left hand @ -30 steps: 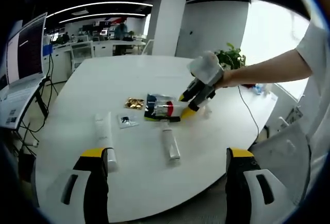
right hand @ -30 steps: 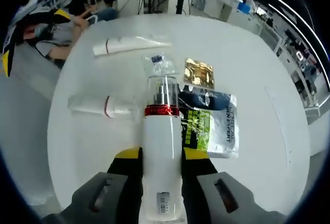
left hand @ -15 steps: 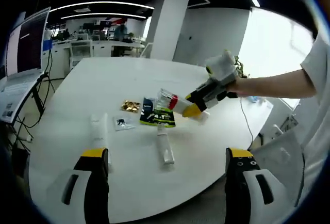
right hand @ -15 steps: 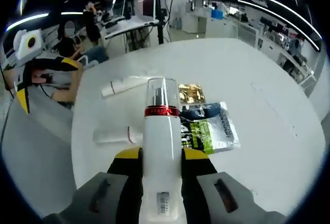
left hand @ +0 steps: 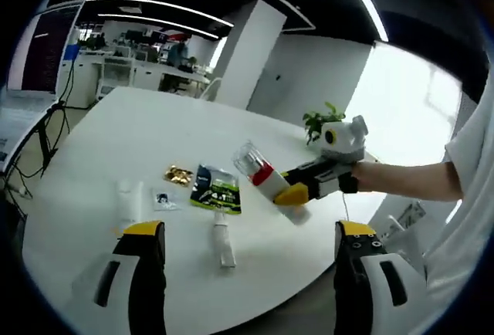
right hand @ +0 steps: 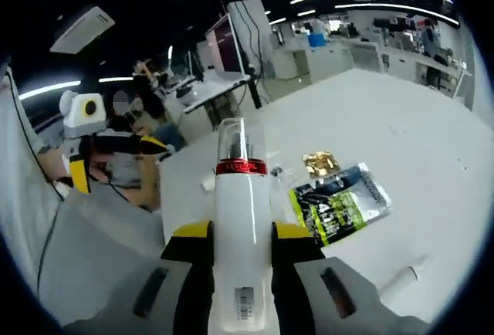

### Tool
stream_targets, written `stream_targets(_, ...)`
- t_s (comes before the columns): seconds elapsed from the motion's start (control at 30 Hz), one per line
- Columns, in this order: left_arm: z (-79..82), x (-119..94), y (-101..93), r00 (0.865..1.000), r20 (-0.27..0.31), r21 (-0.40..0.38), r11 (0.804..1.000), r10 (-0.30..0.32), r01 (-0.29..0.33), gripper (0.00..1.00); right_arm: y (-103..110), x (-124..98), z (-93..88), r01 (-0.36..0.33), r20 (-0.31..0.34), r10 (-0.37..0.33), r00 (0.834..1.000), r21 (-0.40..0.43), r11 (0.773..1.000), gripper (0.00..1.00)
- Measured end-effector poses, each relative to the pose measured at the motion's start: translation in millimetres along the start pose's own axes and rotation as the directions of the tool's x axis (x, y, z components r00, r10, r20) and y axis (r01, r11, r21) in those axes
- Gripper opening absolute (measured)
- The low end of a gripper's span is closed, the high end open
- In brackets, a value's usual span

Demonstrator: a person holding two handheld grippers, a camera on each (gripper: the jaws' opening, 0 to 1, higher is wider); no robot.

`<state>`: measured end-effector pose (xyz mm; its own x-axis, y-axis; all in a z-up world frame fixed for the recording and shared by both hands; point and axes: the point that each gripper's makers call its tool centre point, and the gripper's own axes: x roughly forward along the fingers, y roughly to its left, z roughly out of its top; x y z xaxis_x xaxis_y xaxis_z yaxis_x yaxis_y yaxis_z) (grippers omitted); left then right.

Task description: Arrange the skincare products in the storage area until every visible bottle or jar stands upright without overlapping.

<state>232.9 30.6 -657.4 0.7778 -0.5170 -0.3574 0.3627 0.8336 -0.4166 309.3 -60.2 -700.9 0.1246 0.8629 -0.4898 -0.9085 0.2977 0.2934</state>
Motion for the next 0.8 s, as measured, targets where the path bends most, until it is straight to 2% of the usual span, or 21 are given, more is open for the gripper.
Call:
stream_targets(0.2,13.4,0.7,-19.2,0.993,0.051,-0.076,0.991,-0.106,0.110,0.80,35.6,-8.3,18.8,-0.078,0.108,0.075,0.991,0.020,0.997,0.26)
stream_targets(0.37,26.3,-0.9,-34.4,0.976,0.107,-0.124,0.972,-0.189,0.201,0.74,65.2,-17.0,32.7,-0.147,0.186,0.145,0.972,0.000,0.989,0.26)
stream_targets(0.43,32.1,-3.4,-42.0,0.964,0.131,-0.116,0.963,-0.229,0.245,0.68,74.1,-18.5,35.9,-0.169,0.206,0.166,0.964,-0.003,0.986,0.26)
stream_targets(0.5,33.9,-4.2,-45.5,0.961,0.136,-0.109,0.960,-0.241,0.256,0.62,84.2,-20.1,39.4,-0.195,0.231,0.190,0.954,0.000,0.981,0.26)
stream_targets(0.63,38.2,-5.5,-55.1,0.950,0.146,-0.108,0.950,-0.278,0.294,0.62,102.6,-22.0,43.7,-0.251,0.259,0.242,0.935,0.001,0.968,0.27)
stream_targets(0.8,46.9,-10.5,-70.0,0.927,0.170,-0.098,0.930,-0.336,0.355,0.58,120.1,-25.6,51.2,-0.296,0.301,0.281,0.911,0.002,0.955,0.27)
